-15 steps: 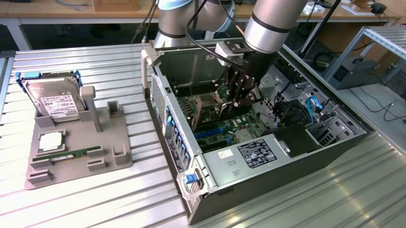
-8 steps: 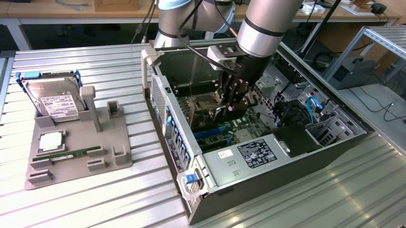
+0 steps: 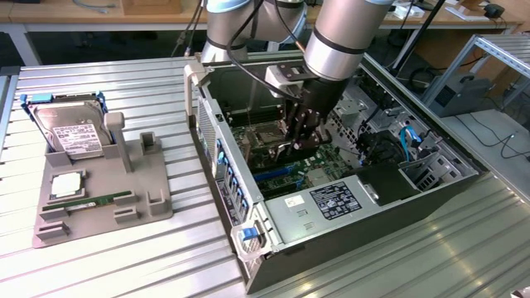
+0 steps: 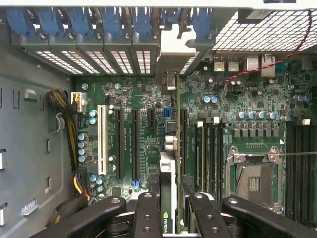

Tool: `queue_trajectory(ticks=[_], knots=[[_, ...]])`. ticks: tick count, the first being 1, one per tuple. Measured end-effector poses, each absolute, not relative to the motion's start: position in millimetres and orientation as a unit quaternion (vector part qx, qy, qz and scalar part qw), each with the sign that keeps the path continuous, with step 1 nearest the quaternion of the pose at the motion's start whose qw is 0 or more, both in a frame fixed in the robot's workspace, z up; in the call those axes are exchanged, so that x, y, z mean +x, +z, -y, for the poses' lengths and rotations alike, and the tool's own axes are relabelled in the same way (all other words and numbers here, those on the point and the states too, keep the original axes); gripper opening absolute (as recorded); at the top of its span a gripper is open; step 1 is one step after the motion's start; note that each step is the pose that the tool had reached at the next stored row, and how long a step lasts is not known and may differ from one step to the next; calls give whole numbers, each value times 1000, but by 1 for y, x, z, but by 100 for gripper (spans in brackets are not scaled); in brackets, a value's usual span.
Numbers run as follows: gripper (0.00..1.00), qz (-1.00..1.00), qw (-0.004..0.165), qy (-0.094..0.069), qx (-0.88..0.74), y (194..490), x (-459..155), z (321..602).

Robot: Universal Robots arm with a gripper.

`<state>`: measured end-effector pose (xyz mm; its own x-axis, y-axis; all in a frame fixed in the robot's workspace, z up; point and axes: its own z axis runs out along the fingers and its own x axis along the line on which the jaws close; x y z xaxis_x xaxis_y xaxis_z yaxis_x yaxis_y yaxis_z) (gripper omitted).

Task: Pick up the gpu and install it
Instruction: 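Insert the gpu into the slot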

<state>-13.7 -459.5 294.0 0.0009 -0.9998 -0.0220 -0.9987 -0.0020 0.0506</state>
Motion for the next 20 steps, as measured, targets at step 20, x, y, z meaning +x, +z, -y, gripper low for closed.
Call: queue_trajectory(ticks=[20], knots=[[27, 722, 10, -26, 691, 281, -28, 462]])
